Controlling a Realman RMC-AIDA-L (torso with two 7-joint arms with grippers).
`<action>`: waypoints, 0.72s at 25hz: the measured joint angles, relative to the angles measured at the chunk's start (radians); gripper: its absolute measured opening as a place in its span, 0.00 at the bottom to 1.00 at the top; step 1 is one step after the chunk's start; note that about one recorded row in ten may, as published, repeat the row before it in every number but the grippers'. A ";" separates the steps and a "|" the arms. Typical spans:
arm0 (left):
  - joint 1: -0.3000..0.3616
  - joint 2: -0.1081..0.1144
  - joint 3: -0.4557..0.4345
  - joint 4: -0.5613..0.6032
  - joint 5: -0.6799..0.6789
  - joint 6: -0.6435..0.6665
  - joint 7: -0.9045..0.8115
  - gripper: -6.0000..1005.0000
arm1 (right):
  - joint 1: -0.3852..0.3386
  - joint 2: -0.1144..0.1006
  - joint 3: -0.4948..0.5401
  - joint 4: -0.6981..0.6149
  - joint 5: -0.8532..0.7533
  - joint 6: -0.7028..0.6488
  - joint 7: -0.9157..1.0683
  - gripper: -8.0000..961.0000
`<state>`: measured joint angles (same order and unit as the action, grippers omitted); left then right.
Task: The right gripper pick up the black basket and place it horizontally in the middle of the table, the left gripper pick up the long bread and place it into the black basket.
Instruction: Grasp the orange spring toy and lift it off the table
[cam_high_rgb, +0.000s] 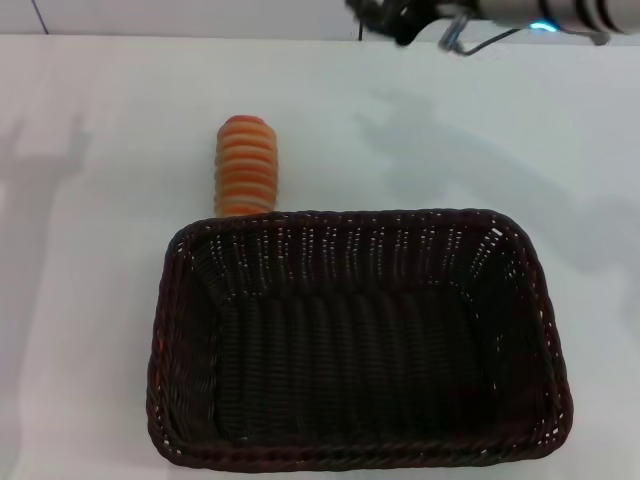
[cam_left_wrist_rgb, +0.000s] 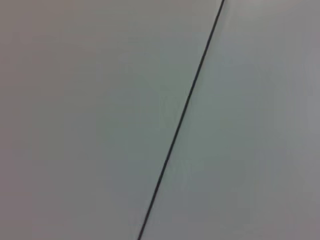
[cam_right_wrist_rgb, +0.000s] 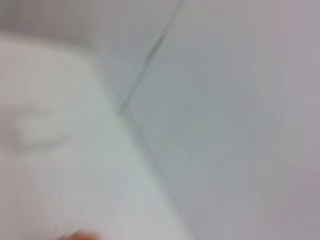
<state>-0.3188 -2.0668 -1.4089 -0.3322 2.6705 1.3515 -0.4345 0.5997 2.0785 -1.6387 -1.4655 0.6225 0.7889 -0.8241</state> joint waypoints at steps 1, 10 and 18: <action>0.000 0.000 0.009 -0.007 0.000 0.000 0.000 0.77 | -0.032 0.000 -0.003 0.006 0.030 -0.068 -0.029 0.45; 0.010 0.002 0.079 -0.044 0.000 0.009 0.000 0.77 | -0.202 0.000 -0.171 0.273 0.384 -0.883 -0.312 0.45; -0.007 0.001 0.115 -0.043 0.000 0.003 0.000 0.77 | -0.144 0.001 -0.438 0.626 0.313 -1.582 0.016 0.45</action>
<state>-0.3256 -2.0659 -1.2940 -0.3747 2.6706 1.3549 -0.4342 0.4556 2.0799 -2.0764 -0.8390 0.9356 -0.7934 -0.8085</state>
